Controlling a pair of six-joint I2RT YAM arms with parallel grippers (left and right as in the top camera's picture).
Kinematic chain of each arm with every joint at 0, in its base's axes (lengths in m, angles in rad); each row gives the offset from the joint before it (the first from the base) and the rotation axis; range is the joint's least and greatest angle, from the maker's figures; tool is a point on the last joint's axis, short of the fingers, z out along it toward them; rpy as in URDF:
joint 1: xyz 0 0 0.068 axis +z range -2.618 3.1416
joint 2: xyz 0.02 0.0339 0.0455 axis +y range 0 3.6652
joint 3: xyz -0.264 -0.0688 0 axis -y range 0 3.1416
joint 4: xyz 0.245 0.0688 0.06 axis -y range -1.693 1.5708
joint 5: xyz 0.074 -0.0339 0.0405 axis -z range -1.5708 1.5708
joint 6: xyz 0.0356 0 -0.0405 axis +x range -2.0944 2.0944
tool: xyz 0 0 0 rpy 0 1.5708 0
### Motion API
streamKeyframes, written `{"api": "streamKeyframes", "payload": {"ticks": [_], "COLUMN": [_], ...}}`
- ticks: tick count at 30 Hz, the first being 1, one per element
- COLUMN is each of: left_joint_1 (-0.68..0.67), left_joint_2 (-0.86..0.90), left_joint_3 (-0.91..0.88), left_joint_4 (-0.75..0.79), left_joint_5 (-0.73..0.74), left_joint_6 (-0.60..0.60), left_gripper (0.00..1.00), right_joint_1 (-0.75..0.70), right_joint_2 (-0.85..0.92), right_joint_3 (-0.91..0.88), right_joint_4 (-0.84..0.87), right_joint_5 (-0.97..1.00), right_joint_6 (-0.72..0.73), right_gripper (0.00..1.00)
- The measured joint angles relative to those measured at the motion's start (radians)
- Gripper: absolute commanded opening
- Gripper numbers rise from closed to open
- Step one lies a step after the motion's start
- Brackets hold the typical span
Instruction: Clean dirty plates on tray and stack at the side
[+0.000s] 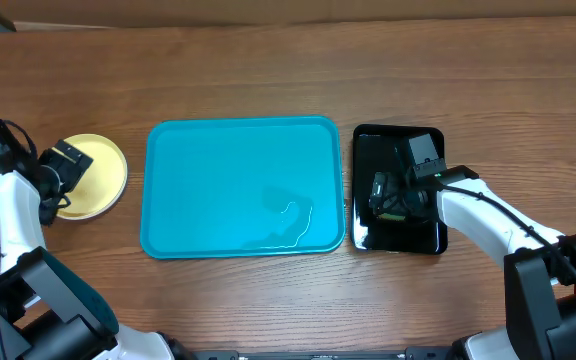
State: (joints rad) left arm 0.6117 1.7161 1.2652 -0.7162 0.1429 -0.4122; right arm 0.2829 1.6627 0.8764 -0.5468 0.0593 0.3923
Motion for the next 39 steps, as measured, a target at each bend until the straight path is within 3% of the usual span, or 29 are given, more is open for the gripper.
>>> {"api": "streamKeyframes", "payload": {"ticks": [8,28,32,39], "left_joint_1": [-0.023,-0.023,-0.023,-0.023], "left_joint_2": [0.0,0.0,0.0,0.0], "left_joint_3": [0.0,0.0,0.0,0.0], "left_joint_4": [-0.002,-0.002,-0.002,-0.003], "left_joint_5": [0.158,0.187,0.187,0.187], "left_joint_6": [0.049,0.05,0.05,0.05], "left_gripper": [1.0,1.0,1.0,1.0], "right_joint_1": [0.0,0.004,0.017,0.021], "right_joint_2": [0.0,-0.024,-0.162,-0.628], "right_joint_3": [0.0,-0.002,-0.009,-0.009], "right_joint_4": [0.0,-0.002,-0.006,0.002], "right_joint_5": [0.0,0.0,0.0,0.0], "right_joint_6": [0.0,0.0,0.0,0.001], "right_gripper": [1.0,1.0,1.0,1.0]}}
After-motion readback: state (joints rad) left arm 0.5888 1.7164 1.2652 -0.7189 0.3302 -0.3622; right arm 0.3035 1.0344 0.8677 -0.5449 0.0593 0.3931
